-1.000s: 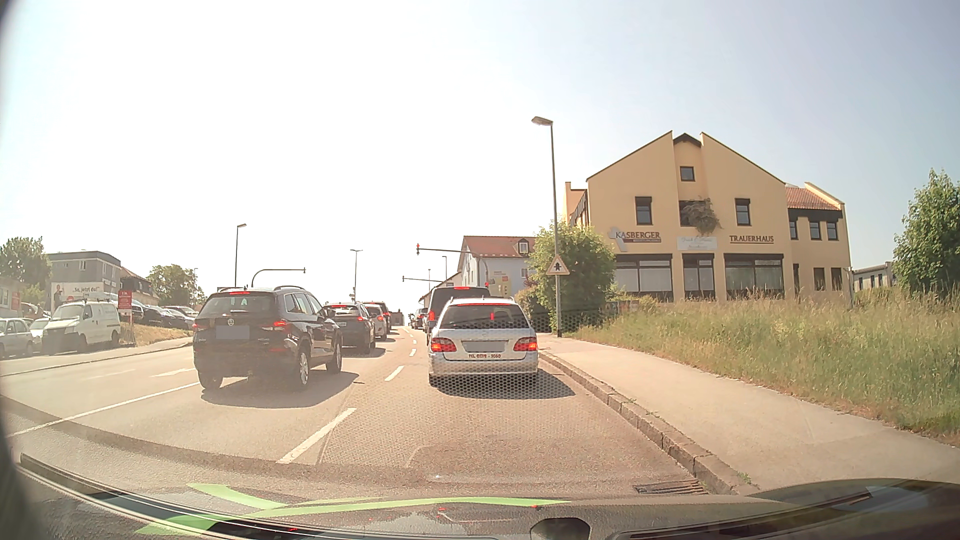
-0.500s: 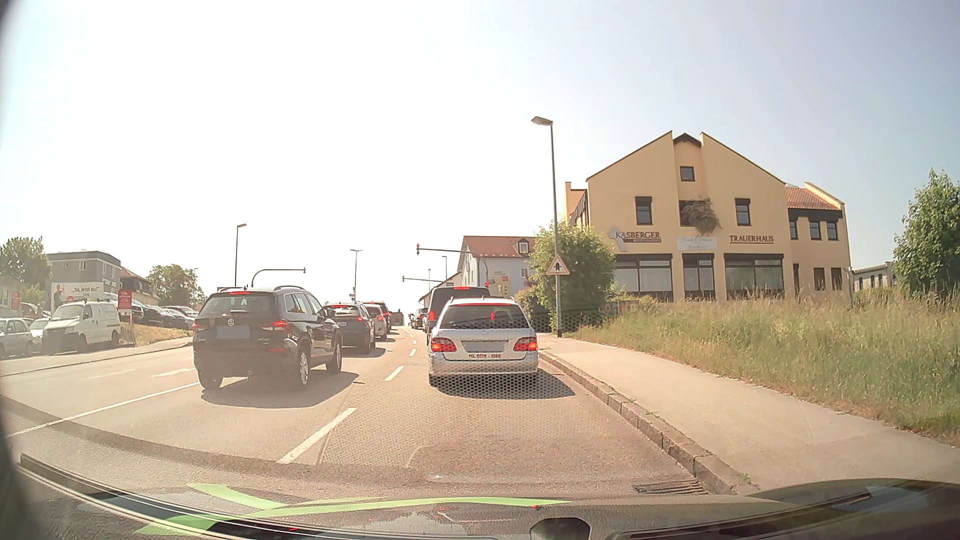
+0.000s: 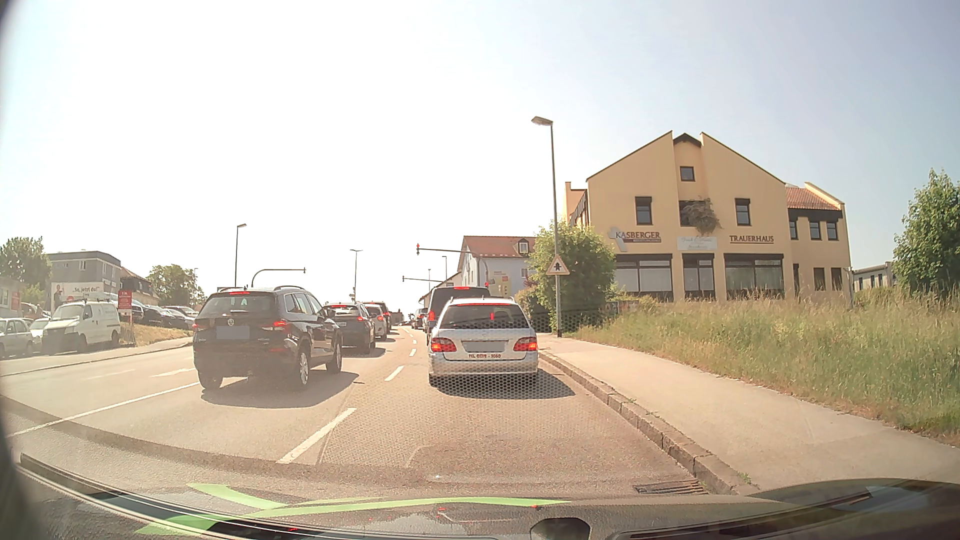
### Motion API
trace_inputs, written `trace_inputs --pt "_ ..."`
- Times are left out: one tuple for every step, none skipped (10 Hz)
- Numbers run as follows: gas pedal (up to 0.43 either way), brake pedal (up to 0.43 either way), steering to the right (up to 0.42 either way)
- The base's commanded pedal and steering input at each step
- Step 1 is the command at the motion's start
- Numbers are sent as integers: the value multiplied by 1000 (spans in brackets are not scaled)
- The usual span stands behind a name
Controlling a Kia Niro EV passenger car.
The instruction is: Follow the waypoints while adhering to traffic rules and regulations
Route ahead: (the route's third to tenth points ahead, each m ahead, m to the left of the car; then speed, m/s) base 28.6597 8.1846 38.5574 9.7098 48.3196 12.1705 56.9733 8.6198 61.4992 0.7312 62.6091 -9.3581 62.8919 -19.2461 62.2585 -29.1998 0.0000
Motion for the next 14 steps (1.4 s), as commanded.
trace_inputs --pt "0 268 -24" --pt "0 268 -25" --pt "0 268 -25" --pt "0 268 -25" --pt "0 268 -25" --pt "0 268 -25" --pt "0 268 -25" --pt "0 268 -25" --pt "0 268 -24" --pt "0 268 -24" --pt "0 268 -25" --pt "0 268 -25" --pt "0 268 -24" --pt "0 268 -25"
